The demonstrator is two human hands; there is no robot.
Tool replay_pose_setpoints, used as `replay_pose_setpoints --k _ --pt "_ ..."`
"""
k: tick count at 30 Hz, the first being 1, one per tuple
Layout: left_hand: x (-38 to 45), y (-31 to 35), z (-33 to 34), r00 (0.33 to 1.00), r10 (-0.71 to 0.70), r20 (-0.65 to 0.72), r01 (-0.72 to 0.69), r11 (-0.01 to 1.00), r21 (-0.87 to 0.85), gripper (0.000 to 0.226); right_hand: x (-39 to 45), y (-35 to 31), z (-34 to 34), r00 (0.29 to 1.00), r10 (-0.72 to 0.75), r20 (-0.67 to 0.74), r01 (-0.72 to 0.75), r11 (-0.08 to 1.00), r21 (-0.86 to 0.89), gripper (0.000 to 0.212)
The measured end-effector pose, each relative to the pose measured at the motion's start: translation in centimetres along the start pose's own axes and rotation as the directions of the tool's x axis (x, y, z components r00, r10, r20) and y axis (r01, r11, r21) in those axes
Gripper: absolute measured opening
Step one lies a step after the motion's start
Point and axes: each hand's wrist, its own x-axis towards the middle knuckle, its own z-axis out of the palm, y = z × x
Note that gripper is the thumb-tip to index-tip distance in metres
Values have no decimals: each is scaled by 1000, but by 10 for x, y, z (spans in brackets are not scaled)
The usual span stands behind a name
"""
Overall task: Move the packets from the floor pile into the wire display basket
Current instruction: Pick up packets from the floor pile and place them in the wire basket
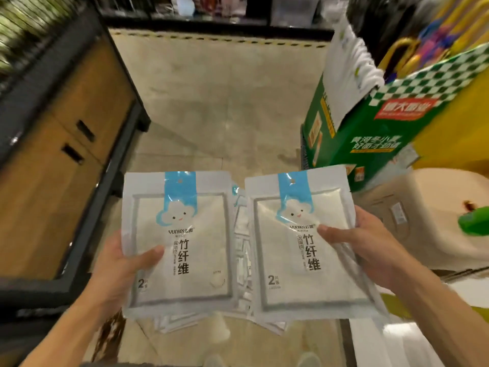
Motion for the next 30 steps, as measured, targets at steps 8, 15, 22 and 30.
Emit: replay_pose_setpoints --k 8,15,22,30 --pt "-147 160 -91 972 174 -159 -183 982 -48 83 -128 -141 98 974 -157 162 156 988 21 47" --pt "-286 228 -154 877 305 -372 -342 939 -36 97 -211 -216 182 878 -260 401 265 963 43 43" --pt "-423 223 -165 726 284 -626 -424 902 -84 73 -271 -244 242 716 -328 616 376 925 55 41" --pt "-555 168 -107 452 143 -880 -481 870 -105 107 -326 -227 290 473 -243 847 435 900 15 47"
